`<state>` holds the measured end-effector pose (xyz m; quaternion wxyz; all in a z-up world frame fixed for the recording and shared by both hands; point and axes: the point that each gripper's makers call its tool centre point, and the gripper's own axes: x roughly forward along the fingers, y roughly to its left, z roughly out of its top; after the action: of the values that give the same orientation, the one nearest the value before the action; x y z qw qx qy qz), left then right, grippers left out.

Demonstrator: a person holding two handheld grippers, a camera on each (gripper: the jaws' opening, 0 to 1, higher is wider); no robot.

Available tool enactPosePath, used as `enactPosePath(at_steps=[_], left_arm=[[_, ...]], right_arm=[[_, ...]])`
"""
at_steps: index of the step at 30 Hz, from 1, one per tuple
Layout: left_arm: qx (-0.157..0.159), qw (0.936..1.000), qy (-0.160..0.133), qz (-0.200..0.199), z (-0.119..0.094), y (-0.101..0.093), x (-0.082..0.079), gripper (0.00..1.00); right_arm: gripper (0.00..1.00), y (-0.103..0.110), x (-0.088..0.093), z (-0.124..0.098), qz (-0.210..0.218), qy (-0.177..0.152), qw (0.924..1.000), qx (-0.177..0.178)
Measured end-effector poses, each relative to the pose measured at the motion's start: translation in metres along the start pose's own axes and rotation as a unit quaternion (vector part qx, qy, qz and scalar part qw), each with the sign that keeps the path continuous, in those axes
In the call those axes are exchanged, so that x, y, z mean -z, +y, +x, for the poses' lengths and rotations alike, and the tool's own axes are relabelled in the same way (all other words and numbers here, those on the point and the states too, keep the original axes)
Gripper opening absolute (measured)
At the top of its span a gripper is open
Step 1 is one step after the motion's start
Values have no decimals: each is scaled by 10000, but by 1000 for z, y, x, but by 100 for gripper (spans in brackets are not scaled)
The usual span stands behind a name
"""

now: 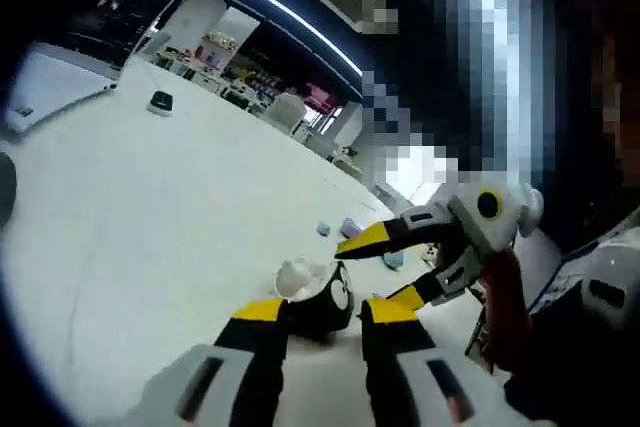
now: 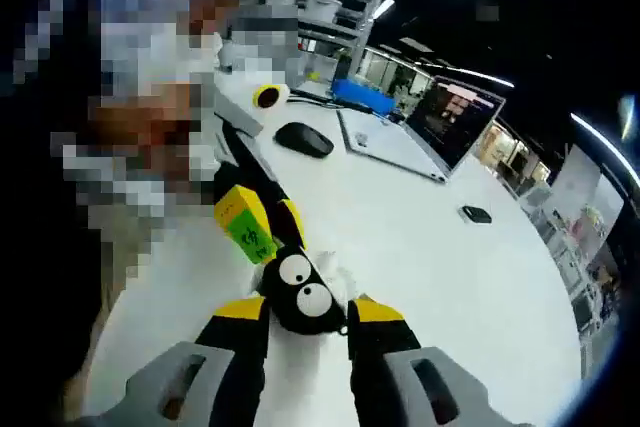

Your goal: Pick up the earbuds from the table and place the earbuds into the earbud case

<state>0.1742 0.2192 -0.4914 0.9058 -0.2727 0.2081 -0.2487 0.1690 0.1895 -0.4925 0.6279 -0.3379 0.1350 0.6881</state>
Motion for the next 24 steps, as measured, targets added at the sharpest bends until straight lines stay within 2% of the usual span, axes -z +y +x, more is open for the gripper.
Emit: enactPosePath(at_steps=[1,4,8,12,13,14,15,16,18,19,20,21,22,23,24], left_arm=[[-32,10000,76,10,4,2,1,31],[-19,10000,61,0,10,0,-1,32],[-11,9999,-78,96,9,-4,-9,33],[-45,9966,-357,747,0,-10,-25,32],[-120,9915,-334,1252,-3,-13,-28,32],[-133,9902,-294,1360,-4,-14,-28,32],[-50,9816,-177,1900,-5,-22,-28,31],[43,9771,-137,2122,-5,-27,-27,30],[344,9608,-38,2749,-4,-40,-23,27],[381,9547,143,2949,-3,-41,-15,26],[317,9500,497,3068,-1,-36,-2,26],[281,9476,626,3122,1,-34,3,27],[225,9419,436,3324,0,-36,-2,25],[215,9396,410,3392,2,-38,-2,25],[184,9357,444,3494,1,-38,0,24]], right_arm=[[29,1,-3,-1,120,-65,9999,-28],[22,2,-2,-4,56,-9,10000,67],[19,5,-3,-8,-675,28,9968,426],[19,10,-2,-11,-1122,9,9895,913],[19,12,-3,-11,-1353,13,9853,1043],[19,13,-3,-11,-1542,24,9815,1136],[18,14,-3,-11,-1684,38,9781,1224],[18,15,-3,-11,-1783,48,9756,1281],[18,20,-3,-12,-2312,74,9618,1462],[18,21,-2,-13,-2472,94,9570,1514],[18,23,-1,-14,-2634,114,9520,1553],[18,25,-1,-14,-2844,136,9456,1577],[18,27,0,-15,-2984,175,9408,1597],[18,28,1,-16,-3124,195,9359,1615],[18,30,2,-15,-3190,196,9341,1592]])
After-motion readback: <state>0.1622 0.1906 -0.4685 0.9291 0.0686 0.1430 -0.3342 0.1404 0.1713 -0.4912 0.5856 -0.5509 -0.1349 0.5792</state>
